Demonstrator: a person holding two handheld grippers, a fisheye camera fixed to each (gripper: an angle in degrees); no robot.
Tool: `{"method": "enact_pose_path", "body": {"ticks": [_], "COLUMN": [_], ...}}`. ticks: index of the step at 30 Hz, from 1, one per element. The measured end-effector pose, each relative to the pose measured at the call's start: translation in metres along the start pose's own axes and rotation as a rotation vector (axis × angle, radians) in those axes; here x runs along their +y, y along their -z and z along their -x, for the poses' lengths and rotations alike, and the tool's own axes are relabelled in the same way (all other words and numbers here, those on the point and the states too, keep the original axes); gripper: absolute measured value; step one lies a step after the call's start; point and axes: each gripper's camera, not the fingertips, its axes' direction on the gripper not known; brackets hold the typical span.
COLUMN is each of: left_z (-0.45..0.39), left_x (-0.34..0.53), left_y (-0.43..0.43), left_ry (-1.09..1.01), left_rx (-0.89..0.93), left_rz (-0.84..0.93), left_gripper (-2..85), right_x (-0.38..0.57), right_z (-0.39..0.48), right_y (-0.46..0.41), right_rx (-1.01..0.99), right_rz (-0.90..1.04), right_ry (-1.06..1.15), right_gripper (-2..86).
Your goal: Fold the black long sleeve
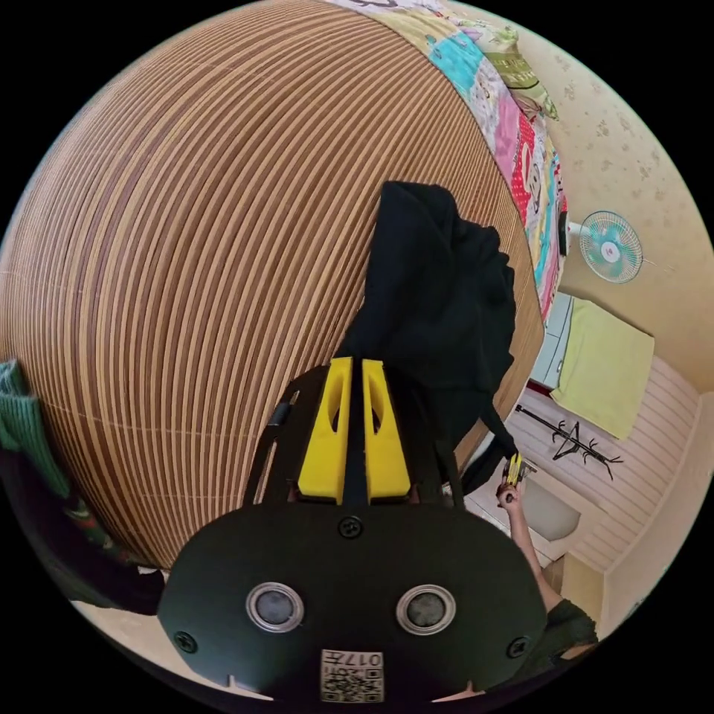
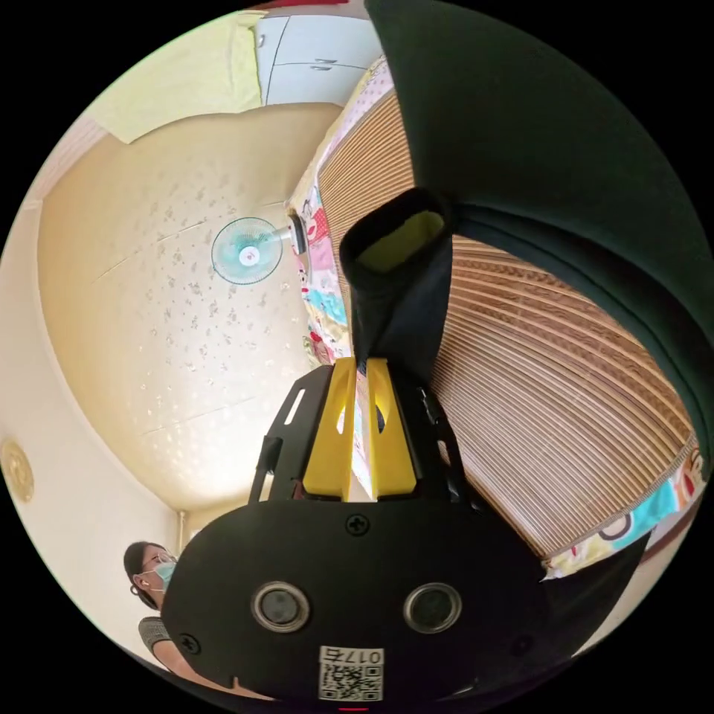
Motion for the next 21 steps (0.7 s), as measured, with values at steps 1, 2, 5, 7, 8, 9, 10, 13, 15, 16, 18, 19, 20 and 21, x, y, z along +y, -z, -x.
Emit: {"method": "enact_pose_path", "body": {"ticks": [1,2,5,7,8,9,10,13,15,16,18,19,20,21], "left_z": [0.017,0.024,0.026,0.006,0.001,-0.008,-0.015,-0.023,-0.022,-0.020,-0.018,-0.015,-0.013,-0.008], "left_x": [0.002,0.003,0.014,0.034,0.041,0.056,0.073,0.124,0.155,0.177,0.208,0.226,0.234,0.248], "left_y": [0.003,0.001,0.000,0.007,0.007,0.007,0.004,-0.016,-0.032,-0.042,-0.056,-0.066,-0.070,-0.077], "left_ry": [0.075,0.105,0.090,-0.007,-0.030,-0.071,-0.102,-0.138,-0.136,-0.123,-0.112,-0.107,-0.103,-0.092], "left_rx": [0.044,0.075,0.155,0.144,0.148,0.161,0.174,0.204,0.209,0.201,0.161,0.134,0.127,0.126], "left_rz": [-0.030,-0.033,-0.081,-0.131,-0.137,-0.146,-0.147,-0.119,-0.098,-0.091,-0.080,-0.062,-0.053,-0.039], "left_gripper": [2.7,2.8,3.7,4.9,6.0,7.5,8.5,8.3,8.1,8.0,8.0,8.0,8.0,8.0], "right_x": [0.003,0.009,0.026,0.036,0.043,0.052,0.057,0.101,0.162,0.179,0.253,0.270,0.301,0.327], "right_z": [-0.003,-0.008,-0.008,0.007,0.023,0.042,0.052,0.108,0.146,0.152,0.156,0.153,0.141,0.122], "right_y": [0.001,0.001,-0.009,-0.027,-0.045,-0.066,-0.079,-0.163,-0.252,-0.275,-0.368,-0.390,-0.433,-0.473], "right_rx": [0.022,0.047,-0.007,-0.106,-0.187,-0.267,-0.307,-0.500,-0.520,-0.494,-0.338,-0.303,-0.228,-0.134], "right_rz": [0.002,0.000,-0.033,-0.028,-0.009,0.028,0.055,0.286,0.552,0.608,0.786,0.835,0.947,1.061], "right_ry": [-0.005,-0.012,0.033,0.132,0.216,0.312,0.360,0.609,0.757,0.776,0.819,0.823,0.819,0.791], "right_gripper": [2.8,2.8,2.8,2.7,2.7,2.8,2.9,3.0,3.1,3.2,3.7,3.9,4.6,5.5]}}
